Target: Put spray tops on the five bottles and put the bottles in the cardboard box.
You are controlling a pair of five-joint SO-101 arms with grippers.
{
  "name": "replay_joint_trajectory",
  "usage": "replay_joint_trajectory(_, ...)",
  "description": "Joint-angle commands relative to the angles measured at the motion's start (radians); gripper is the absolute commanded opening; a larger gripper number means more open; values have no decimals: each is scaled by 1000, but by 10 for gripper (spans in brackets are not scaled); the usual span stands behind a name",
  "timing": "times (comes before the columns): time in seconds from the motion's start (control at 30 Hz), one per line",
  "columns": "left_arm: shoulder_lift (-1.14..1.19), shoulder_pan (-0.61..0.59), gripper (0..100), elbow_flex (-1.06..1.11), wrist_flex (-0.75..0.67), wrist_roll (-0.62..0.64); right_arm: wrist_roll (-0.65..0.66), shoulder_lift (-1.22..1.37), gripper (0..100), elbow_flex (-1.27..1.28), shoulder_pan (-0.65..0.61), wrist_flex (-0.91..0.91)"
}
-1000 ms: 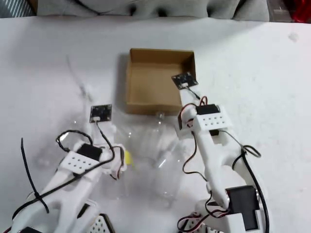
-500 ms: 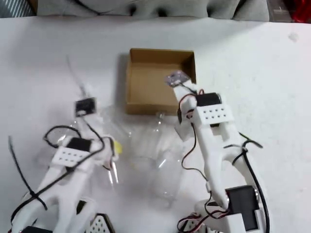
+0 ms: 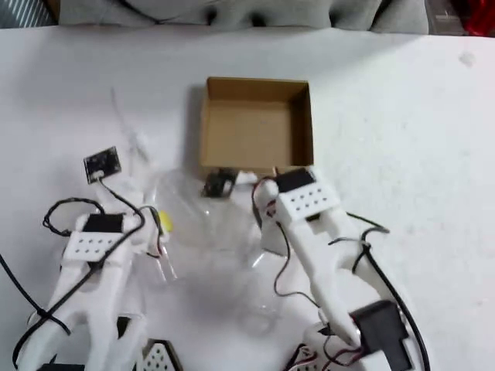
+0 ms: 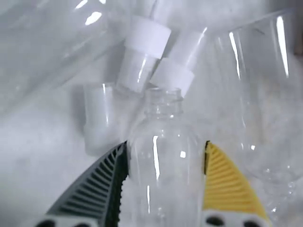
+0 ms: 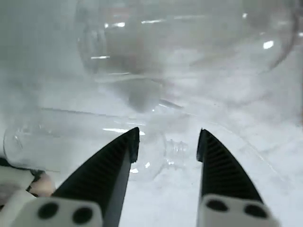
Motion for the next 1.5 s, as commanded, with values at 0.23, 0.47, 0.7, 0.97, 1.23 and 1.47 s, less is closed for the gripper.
replay_joint_trajectory(0.23, -8, -13, 21, -61, 0, -38, 344, -305, 300, 278, -77, -154)
replay_joint_trajectory(0.47, -8, -13, 20, -60, 5, -138, 371, -236, 191, 278, -111, -222)
replay_joint_trajectory(0.7, -8, -13, 20, -60, 2, -141, 370, -96, 212, 278, -128, -325)
replay_joint_trajectory(0.97, -8, -13, 20, -60, 2, -143, 370, 58, 134, 206, -105, -352)
replay_joint_trajectory(1.23, -8, -13, 20, -60, 2, -143, 328, 131, 16, 80, 8, -326)
replay_joint_trajectory(1.47, -10, -7, 20, -63, 2, -140, 97, 41, 15, -127, 203, -139)
